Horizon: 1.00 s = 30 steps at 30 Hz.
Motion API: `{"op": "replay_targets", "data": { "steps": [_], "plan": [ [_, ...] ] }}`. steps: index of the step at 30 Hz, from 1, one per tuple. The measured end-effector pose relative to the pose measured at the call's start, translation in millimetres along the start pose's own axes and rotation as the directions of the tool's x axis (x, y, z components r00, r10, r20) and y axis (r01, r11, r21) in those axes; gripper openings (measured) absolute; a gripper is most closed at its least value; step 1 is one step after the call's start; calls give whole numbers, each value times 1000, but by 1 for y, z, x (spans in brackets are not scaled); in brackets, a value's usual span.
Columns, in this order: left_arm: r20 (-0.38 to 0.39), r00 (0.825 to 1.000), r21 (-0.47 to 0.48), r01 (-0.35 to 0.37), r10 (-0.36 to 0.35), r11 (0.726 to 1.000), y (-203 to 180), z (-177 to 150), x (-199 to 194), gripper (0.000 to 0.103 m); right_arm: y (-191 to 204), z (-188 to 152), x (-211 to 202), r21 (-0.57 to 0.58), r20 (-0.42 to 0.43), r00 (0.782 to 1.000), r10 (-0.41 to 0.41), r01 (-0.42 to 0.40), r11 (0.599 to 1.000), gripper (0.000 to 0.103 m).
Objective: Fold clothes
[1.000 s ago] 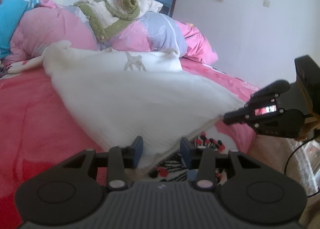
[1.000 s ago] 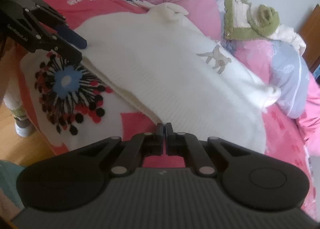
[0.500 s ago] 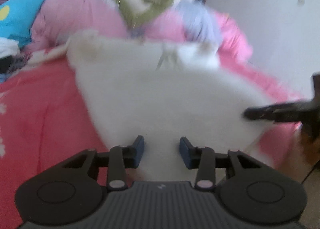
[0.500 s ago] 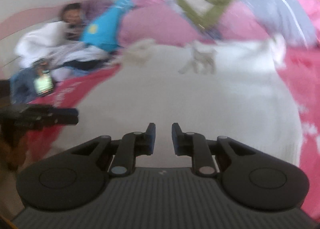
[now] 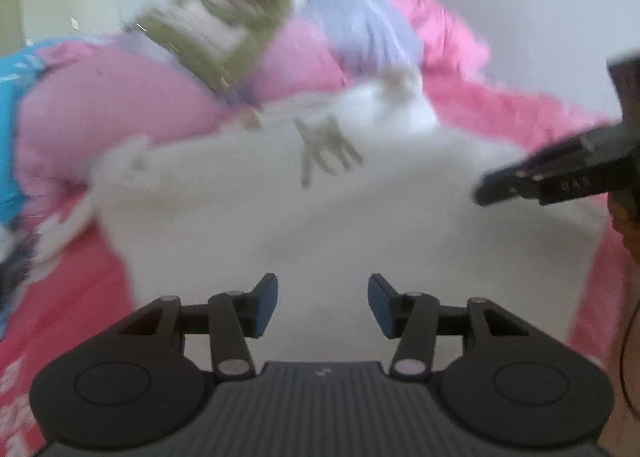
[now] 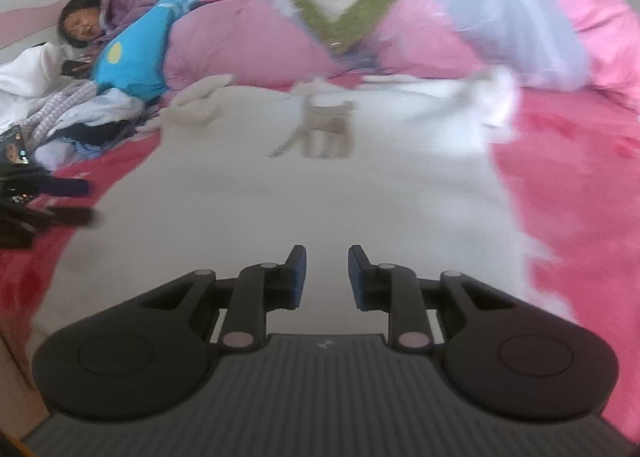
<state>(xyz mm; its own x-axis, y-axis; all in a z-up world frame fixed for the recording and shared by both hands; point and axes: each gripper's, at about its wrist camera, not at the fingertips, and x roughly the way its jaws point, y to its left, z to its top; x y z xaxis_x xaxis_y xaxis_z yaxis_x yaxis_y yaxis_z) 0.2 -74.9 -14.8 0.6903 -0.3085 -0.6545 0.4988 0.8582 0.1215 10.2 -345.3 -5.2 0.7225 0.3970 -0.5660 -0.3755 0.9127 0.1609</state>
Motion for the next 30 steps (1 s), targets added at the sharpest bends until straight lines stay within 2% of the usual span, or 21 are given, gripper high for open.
{"op": "replay_targets", "data": {
  "steps": [2, 4, 7, 10, 13, 14, 17, 19, 20, 22, 23, 26, 30],
  "plan": [
    [-33, 999, -4, -4, 4, 1000, -2, -5, 24, 53, -3, -1, 19, -16, -26, 1000, -12, 12, 1000, 22],
    [5, 1000, -20, 15, -15, 1000, 7, -11, 22, 54, -7, -2, 38, -34, -53, 998, -29, 27, 999, 21],
    [-5, 1000, -71, -1, 0, 997, 32, -16, 13, 56, -39, -6, 19, 14, -48, 997, -62, 62, 998, 21],
    [-17, 1000, -164, 19, -23, 986, 55, -12, 20, 54, -70, 3, -1, 90, -96, 981, -166, 175, 980, 20],
    [3, 1000, -165, 28, -28, 986, 56, -15, 29, 58, -78, 26, -1, 139, -129, 966, -226, 243, 960, 23],
    [10, 1000, -143, 22, -21, 989, 52, -16, 29, 58, -73, 35, 1, 130, -119, 967, -226, 241, 962, 23],
    [26, 999, -121, 38, -36, 992, 53, -19, 27, 59, -57, 66, 24, 132, -111, 986, -126, 141, 981, 28],
    [35, 997, -135, 68, -63, 989, 59, -22, 27, 60, -54, 85, 60, 145, -158, 983, -88, 111, 983, 32],
    [38, 997, -140, 77, -72, 987, 60, -23, 27, 60, -54, 93, 83, 145, -191, 978, -82, 111, 983, 33],
    [42, 996, -137, 82, -77, 987, 61, -24, 27, 60, -65, 107, 129, 150, -272, 955, -122, 167, 974, 33],
    [44, 996, -134, 83, -78, 988, 60, -25, 27, 60, -74, 117, 145, 177, -275, 953, -129, 182, 967, 33],
    [50, 996, -117, 74, -69, 990, 57, -26, 26, 61, -102, 150, 184, 266, -263, 954, -143, 214, 940, 32],
    [53, 996, -115, 72, -66, 991, 57, -26, 27, 61, -125, 163, 201, 423, -253, 964, -78, 182, 888, 32]
  ]
}}
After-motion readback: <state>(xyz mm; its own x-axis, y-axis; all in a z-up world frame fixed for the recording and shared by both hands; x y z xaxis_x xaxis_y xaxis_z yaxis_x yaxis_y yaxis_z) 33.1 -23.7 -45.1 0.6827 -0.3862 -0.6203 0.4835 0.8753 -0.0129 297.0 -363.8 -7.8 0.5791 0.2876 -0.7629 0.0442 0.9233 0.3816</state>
